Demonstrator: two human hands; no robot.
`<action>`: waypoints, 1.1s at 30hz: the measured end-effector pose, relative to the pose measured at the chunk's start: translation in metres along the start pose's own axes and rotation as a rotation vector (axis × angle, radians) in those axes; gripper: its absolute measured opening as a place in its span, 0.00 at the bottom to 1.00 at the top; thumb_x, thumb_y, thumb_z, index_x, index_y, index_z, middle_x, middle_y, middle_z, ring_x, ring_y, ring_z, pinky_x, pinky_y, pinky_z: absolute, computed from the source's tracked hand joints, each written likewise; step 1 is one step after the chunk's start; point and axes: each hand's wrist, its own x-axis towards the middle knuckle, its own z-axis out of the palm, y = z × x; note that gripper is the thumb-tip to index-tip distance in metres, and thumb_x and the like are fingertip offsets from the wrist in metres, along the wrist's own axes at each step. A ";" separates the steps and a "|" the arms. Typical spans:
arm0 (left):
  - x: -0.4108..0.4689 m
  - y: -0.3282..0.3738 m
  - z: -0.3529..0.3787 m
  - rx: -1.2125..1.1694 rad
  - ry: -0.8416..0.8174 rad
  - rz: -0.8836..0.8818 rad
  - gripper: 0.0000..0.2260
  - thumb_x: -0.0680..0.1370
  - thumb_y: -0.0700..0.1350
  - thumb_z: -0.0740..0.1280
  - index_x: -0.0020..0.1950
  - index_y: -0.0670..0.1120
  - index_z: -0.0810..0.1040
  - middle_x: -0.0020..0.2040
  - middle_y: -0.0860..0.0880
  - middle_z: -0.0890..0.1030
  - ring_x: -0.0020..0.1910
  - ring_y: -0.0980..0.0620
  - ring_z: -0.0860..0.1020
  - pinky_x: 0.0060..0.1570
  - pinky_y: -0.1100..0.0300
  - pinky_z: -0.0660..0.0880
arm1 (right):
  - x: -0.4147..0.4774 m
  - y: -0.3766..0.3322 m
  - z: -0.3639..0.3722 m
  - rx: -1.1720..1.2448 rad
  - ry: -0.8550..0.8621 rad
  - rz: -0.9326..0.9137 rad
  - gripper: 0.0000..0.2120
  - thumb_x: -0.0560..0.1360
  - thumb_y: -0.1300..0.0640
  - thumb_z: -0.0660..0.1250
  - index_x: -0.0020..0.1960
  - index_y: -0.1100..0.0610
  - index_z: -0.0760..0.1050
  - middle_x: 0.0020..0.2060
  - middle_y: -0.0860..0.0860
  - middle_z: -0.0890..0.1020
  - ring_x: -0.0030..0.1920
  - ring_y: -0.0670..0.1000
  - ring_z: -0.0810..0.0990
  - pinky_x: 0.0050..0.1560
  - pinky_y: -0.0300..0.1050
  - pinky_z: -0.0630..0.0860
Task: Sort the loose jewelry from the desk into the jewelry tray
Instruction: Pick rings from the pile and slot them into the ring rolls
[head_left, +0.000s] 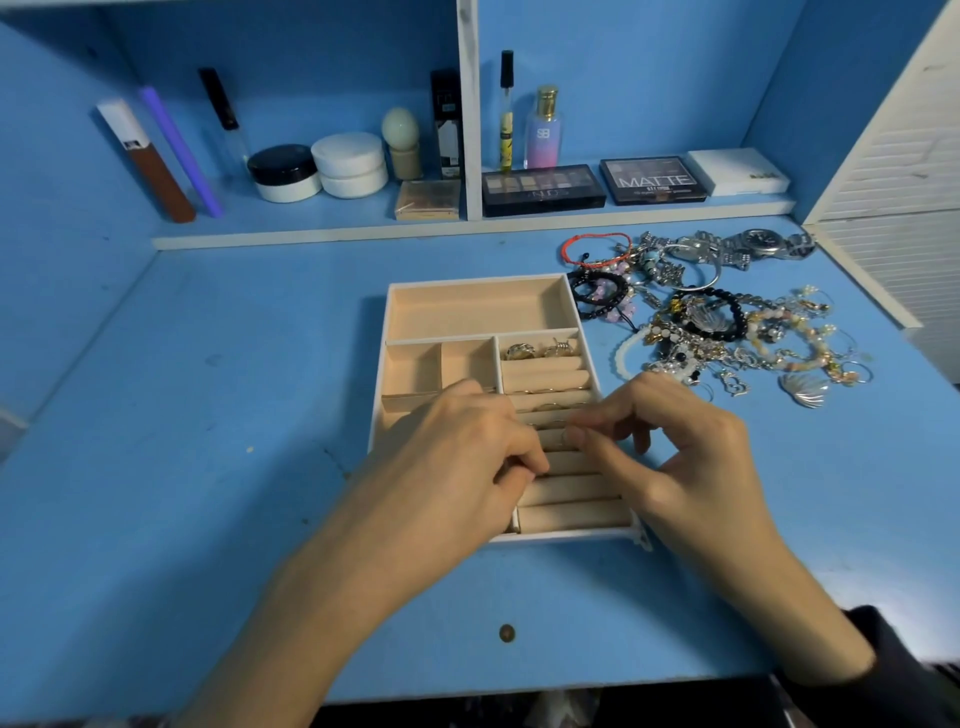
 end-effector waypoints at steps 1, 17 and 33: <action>0.001 0.000 0.000 -0.001 -0.009 -0.015 0.06 0.74 0.45 0.67 0.46 0.54 0.84 0.41 0.58 0.79 0.46 0.58 0.71 0.47 0.53 0.74 | 0.000 0.000 0.000 -0.003 -0.003 -0.004 0.02 0.67 0.61 0.71 0.37 0.56 0.80 0.30 0.49 0.77 0.35 0.47 0.72 0.36 0.37 0.67; 0.026 -0.028 0.018 -0.327 0.381 -0.140 0.08 0.73 0.41 0.68 0.47 0.53 0.82 0.36 0.58 0.77 0.32 0.59 0.70 0.33 0.72 0.66 | -0.003 0.003 0.001 -0.185 -0.105 -0.177 0.02 0.68 0.60 0.71 0.37 0.58 0.81 0.33 0.48 0.77 0.37 0.51 0.72 0.38 0.42 0.69; 0.024 -0.029 0.018 -0.402 0.403 -0.125 0.07 0.74 0.41 0.67 0.48 0.52 0.82 0.36 0.56 0.79 0.30 0.59 0.70 0.32 0.74 0.64 | -0.001 0.003 -0.005 -0.033 -0.209 -0.068 0.06 0.66 0.63 0.71 0.39 0.54 0.84 0.35 0.49 0.76 0.40 0.50 0.72 0.44 0.33 0.66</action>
